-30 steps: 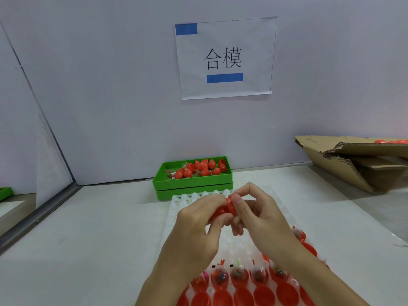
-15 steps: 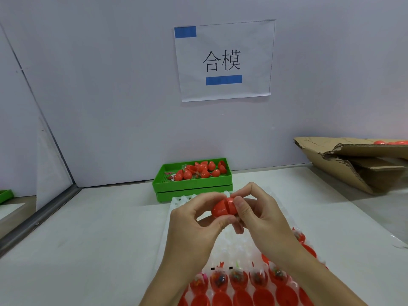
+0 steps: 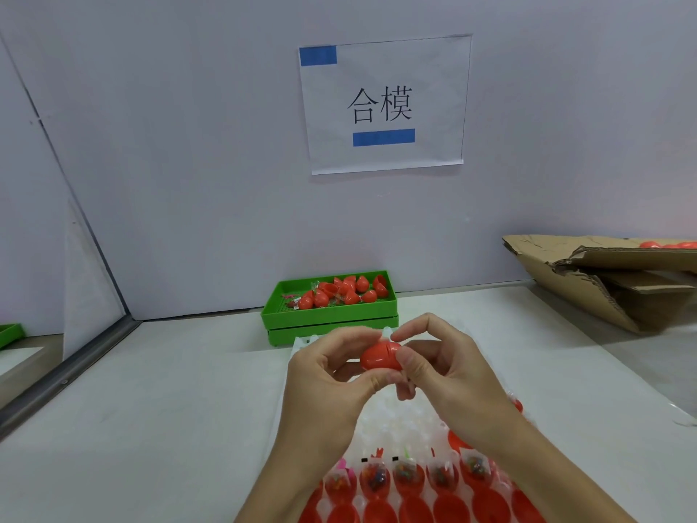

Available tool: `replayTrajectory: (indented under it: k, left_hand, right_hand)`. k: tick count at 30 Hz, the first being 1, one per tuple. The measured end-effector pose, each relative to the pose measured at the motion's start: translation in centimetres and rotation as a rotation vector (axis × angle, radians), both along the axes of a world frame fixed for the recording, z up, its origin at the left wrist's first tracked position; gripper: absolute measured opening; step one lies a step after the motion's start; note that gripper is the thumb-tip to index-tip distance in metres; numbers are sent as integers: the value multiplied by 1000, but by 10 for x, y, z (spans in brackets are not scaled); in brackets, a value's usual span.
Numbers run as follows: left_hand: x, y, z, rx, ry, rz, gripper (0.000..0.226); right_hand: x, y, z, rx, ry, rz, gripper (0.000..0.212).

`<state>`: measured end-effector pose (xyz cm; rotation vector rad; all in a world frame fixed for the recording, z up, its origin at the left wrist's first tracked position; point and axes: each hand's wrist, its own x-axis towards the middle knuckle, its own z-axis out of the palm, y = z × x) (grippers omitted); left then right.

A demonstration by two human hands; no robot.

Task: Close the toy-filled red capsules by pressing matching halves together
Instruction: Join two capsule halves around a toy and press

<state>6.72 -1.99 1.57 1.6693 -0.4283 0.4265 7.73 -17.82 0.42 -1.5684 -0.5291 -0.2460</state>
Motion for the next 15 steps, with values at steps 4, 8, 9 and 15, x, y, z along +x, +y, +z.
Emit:
replayTrajectory:
  k: [4,8,9,15]
  left_hand:
    - [1,1,1,-90,38,-74,36]
    - [3,3,-1,-70,43,-103,38]
    - [3,3,-2,-51,34,-82,38]
    - [1,0,-6,-1,-18,63,38]
  right_hand:
    - [0,-3,3,-24,3,-12,23]
    - [1,-2,2,9,19,-14,16]
    - [1,-1,1,23,23,-13,12]
    - [1,7,-4,108,59,-37,25]
